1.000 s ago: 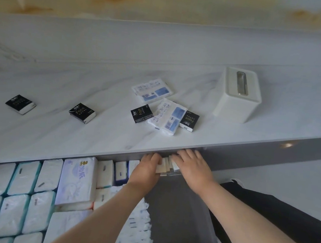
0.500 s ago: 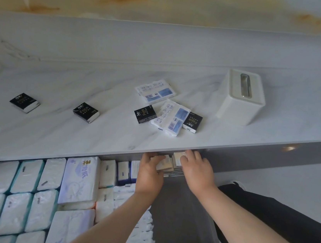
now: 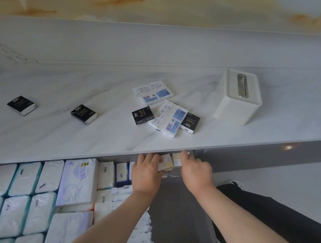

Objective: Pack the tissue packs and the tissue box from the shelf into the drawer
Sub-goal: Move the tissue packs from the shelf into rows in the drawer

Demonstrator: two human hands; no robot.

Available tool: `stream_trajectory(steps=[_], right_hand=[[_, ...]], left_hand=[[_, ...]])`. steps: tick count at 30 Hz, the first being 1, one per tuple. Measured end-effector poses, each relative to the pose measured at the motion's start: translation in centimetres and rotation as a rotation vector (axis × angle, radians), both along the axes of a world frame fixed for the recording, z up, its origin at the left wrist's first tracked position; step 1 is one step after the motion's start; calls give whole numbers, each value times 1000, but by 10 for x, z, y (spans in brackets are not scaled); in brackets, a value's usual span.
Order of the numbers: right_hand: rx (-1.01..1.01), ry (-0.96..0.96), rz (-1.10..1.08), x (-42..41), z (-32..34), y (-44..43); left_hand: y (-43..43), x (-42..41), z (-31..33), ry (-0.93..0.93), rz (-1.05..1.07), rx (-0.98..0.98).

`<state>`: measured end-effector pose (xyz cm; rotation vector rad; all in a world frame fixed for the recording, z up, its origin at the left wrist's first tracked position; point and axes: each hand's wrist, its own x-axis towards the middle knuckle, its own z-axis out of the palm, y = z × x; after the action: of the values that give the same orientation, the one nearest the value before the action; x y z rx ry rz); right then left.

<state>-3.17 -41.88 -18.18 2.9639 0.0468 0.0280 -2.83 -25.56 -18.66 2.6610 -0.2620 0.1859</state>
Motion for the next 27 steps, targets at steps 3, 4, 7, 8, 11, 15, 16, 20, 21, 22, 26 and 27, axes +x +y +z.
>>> stream_trajectory(steps=[3,4,7,8,11,15,16,20,21,22,26,27], right_hand=[[11,25,-21,2,-3,-3],[14,26,-16,2,-3,-4],[23,20,-2,3,-1,-3],[27,28,-1,3,-1,-2],[24,64,0,2,5,0],[0,54,39,-2,18,-3],[-2,47,58,-5,22,-5],[-38,59,117,-15,36,-11],[-59,94,157,-20,40,-11],[-77,138,203,-24,42,-12],[-178,337,363,-37,41,-3],[-242,372,368,-39,38,2]], left_hand=[[5,-2,-3,0,-11,-21],[7,-3,-2,6,4,-59],[14,-8,-2,12,-16,-123],[18,-10,-1,18,-46,-128],[25,-12,4,154,-214,-120],[20,-7,12,283,-367,-34],[18,-7,14,289,-356,-38],[21,-17,20,276,-416,49],[23,-19,21,277,-445,85],[25,-21,22,277,-473,135],[24,-21,23,297,-553,352],[21,-22,23,323,-562,395]])
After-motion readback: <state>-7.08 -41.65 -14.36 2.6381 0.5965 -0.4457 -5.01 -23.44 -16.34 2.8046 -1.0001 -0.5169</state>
